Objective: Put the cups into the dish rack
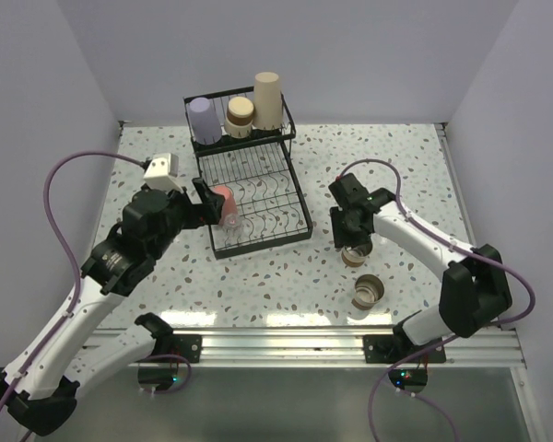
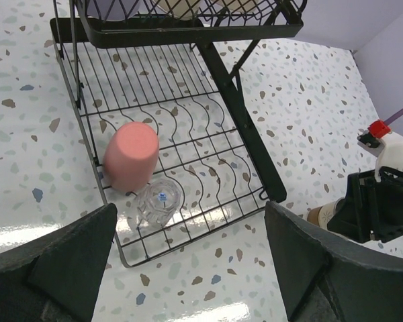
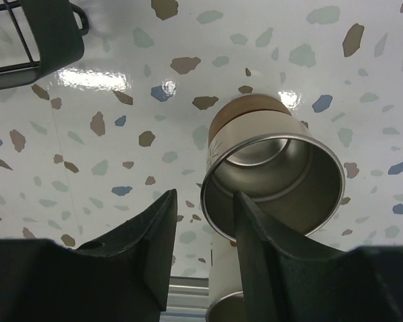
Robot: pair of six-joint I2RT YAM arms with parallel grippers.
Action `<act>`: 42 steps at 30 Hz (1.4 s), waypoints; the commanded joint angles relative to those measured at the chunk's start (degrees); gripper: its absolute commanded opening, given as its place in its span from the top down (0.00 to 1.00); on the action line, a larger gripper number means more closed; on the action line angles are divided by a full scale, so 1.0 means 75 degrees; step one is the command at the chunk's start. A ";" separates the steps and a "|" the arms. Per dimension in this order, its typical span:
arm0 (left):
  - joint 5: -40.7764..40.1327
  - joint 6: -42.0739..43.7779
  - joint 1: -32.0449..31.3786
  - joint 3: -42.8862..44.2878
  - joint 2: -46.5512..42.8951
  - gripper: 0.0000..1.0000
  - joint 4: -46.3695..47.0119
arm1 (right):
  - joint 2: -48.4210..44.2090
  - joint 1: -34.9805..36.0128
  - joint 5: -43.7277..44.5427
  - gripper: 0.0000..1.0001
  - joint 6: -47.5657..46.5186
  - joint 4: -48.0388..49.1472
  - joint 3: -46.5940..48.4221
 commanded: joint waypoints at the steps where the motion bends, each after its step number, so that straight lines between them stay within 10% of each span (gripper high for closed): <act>1: 0.0220 -0.0052 -0.0019 0.0414 0.0054 0.07 0.0074 | 0.0154 0.0078 0.0399 0.58 0.0115 0.0269 -0.0071; 18: 0.0666 0.0088 -0.0007 0.0754 0.0300 0.07 0.0132 | 0.0447 0.0395 0.1091 1.00 0.0255 0.0527 -0.0446; 33: 0.1836 0.0089 -0.0007 0.1481 0.0968 0.00 0.0705 | -0.1403 0.0406 0.0706 1.00 0.0594 -0.0810 0.1873; 42: 0.4296 -0.0963 0.0437 0.1960 0.1565 0.00 0.2497 | -0.3359 0.0383 -0.1847 1.00 0.3540 0.2105 0.1676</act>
